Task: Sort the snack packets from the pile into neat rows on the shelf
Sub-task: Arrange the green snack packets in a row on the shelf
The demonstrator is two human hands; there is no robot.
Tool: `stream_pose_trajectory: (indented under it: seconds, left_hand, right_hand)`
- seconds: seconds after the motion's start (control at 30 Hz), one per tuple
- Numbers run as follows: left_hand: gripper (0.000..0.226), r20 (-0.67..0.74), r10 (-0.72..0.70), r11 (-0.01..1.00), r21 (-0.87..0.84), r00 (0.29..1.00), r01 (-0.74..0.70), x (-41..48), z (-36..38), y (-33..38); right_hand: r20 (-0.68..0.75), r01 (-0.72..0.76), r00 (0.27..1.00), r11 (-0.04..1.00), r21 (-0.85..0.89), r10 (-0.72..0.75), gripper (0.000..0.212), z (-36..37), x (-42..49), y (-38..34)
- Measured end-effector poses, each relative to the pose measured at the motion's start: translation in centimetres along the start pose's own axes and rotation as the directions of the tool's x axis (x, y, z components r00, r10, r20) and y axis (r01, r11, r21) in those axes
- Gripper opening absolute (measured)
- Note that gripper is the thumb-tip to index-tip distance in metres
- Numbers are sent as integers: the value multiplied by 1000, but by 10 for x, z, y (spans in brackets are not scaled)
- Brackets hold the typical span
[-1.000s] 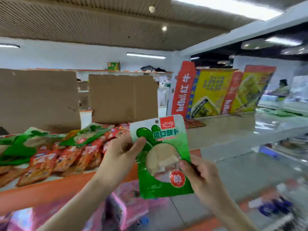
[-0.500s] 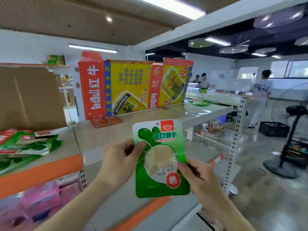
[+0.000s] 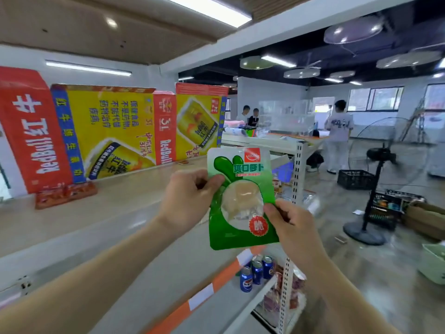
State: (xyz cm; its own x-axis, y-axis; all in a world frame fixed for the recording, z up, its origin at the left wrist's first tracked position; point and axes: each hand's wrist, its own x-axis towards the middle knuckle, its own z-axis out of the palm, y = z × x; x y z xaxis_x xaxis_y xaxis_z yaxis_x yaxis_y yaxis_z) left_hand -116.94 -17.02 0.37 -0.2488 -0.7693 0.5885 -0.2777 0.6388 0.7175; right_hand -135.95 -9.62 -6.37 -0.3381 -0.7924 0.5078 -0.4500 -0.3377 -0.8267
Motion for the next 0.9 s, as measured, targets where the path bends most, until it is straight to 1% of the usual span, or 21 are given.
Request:
stream_pose_trajectory:
  seconds: [0.1,0.2,0.27,0.37,0.47,0.57,0.7,0.9]
  left_hand:
    - [38,13,50,999,-9,999,-50,31,15,-1]
    - [40,-5,86,996,10,996,-86,66,30,-11]
    - [43,-30,56,998,-2,998,-56,92,38,-17]
    - [44,-51,-16,999,-46,999,14,133,46,-28]
    - [44,-59,-18,999,-40,998,15,175,49,-41]
    - [39,-48,1,1000,-8,999,-1,213,51,-56]
    - [43,-55,43,998,37,998,-41,252,57,-81]
    - [41,-56,8,998,57,998,-5,292,64,-120]
  right_hand:
    - [-15,4,1000,998,-61,-5,32,-8,35,10]
    - [-40,64,997,985,-157,-71,34,-12,74,21]
    - [-59,87,993,979,-185,-100,37,-13,104,29]
    - [-30,129,990,966,-223,-139,44,-8,150,37]
    - [-11,139,989,957,-254,-146,46,-1,195,44]
    - [7,151,988,955,-254,-154,42,11,235,59]
    - [40,175,985,958,-229,-170,43,27,280,84]
    - [133,170,980,973,-156,-150,47,50,337,120]
